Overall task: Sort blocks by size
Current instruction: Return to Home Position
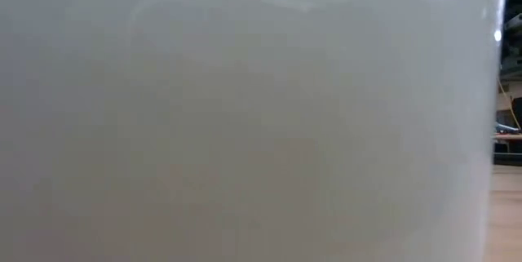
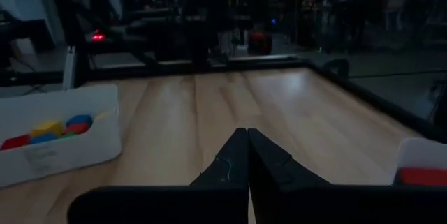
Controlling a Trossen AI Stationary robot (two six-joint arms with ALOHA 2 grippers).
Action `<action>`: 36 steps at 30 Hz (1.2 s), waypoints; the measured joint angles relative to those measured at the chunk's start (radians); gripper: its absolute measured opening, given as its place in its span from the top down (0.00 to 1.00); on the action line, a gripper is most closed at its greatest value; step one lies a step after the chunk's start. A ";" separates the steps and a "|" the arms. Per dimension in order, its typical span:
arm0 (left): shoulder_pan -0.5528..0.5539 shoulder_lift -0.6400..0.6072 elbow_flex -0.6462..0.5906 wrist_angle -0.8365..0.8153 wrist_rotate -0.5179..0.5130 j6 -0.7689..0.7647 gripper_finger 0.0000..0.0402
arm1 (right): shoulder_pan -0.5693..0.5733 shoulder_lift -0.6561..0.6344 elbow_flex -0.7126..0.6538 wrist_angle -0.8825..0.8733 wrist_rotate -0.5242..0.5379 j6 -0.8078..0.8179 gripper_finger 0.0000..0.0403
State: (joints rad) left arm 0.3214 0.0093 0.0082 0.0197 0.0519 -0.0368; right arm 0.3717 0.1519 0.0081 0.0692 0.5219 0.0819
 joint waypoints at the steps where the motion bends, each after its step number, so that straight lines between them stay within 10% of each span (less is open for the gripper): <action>1: 0.000 0.000 0.000 0.003 0.017 0.000 0.99 | 0.000 0.011 -0.001 0.002 -0.010 0.004 0.99; 16: 0.000 0.000 0.000 0.022 0.141 0.016 0.99 | -0.151 -0.039 -0.002 -0.027 -0.364 -0.023 0.98; 36: 0.000 0.038 0.000 0.015 0.105 0.007 0.99 | -0.285 -0.042 -0.002 -0.050 -0.488 0.058 0.96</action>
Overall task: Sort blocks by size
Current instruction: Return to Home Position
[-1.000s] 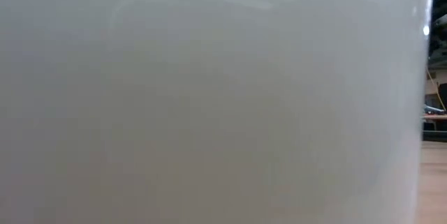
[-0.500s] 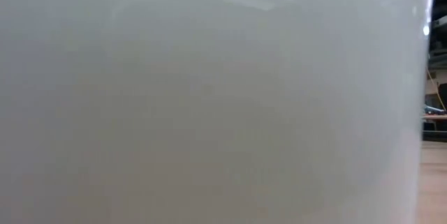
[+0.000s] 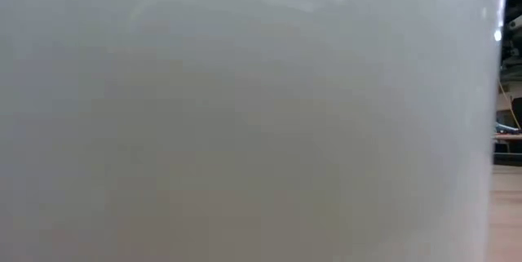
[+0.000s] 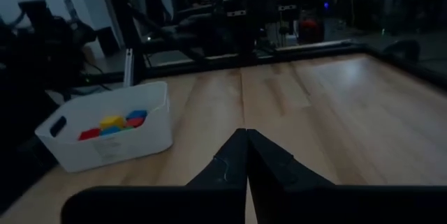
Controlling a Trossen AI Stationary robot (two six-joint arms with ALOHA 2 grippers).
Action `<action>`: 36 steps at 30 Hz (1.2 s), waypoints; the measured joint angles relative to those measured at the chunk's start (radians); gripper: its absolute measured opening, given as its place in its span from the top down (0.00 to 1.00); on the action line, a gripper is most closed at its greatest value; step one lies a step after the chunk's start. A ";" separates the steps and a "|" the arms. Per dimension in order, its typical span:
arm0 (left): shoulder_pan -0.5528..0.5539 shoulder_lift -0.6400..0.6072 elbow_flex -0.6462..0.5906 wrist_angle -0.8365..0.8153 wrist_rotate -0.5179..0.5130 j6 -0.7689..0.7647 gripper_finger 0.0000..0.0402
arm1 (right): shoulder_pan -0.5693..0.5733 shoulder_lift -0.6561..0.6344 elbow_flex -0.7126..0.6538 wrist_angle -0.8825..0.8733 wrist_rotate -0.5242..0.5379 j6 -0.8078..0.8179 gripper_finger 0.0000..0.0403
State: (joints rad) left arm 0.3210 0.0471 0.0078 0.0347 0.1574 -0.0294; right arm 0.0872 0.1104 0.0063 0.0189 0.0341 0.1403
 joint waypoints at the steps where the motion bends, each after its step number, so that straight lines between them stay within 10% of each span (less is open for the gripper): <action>1: 0.000 0.012 0.000 -0.002 -0.018 -0.001 0.98 | 0.000 0.000 0.000 0.000 0.000 0.024 0.96; 36: 0.000 0.106 -0.001 -0.003 -0.054 -0.001 0.95 | 0.000 0.000 0.000 0.002 0.006 0.041 0.93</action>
